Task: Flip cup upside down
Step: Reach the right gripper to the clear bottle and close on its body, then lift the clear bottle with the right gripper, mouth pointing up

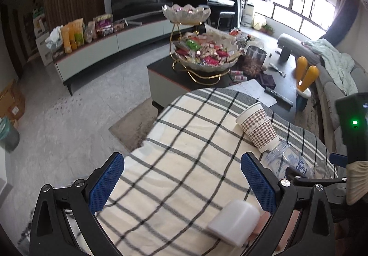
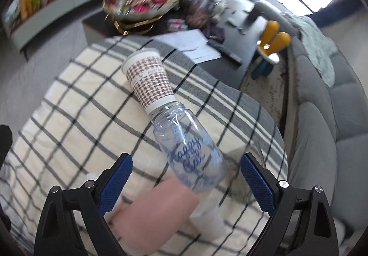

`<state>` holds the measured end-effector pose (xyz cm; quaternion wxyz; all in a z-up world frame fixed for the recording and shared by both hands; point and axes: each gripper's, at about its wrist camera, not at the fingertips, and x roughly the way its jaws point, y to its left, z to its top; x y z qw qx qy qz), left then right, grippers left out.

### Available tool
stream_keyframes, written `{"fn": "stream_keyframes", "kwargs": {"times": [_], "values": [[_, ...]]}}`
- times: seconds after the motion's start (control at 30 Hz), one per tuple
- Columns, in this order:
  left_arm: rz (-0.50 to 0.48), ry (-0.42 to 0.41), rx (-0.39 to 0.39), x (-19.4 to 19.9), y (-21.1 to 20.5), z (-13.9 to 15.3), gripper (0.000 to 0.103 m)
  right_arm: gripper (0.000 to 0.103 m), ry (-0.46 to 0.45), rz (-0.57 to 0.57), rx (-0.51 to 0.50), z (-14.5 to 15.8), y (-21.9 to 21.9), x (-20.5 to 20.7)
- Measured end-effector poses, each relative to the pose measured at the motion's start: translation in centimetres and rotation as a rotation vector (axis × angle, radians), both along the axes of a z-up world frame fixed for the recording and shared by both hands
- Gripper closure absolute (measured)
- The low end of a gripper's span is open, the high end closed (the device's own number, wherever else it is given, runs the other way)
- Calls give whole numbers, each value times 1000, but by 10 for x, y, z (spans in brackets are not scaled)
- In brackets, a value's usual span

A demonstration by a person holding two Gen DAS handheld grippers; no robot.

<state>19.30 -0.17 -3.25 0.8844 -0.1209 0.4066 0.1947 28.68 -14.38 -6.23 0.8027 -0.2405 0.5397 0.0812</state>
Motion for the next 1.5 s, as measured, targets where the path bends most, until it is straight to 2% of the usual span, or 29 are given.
{"fn": "stream_keyframes", "kwargs": {"times": [0.23, 0.43, 0.7, 0.9, 1.2, 1.37, 1.5], "values": [[18, 66, -53, 34, -9, -25, 0, 12, 142, 78, -60, -38, 1, 35], [39, 95, -79, 52, -9, -38, 0, 23, 247, 89, -65, -64, -2, 53], [20, 96, -79, 56, -12, -40, 0, 26, 211, 78, -7, -57, -7, 51], [4, 58, -72, 49, -12, -26, 0, 28, 150, 90, 0, -35, -5, 43], [-11, -4, -68, 26, -4, 9, 0, 30, 15, 28, 58, 21, -13, 22], [-37, -69, -30, -5, 10, 41, 0, 30, -16, -23, 183, 61, -14, -10], [-84, -109, 4, -38, 26, 62, 0, 30, 3, -72, 289, 78, -8, -50]]}}
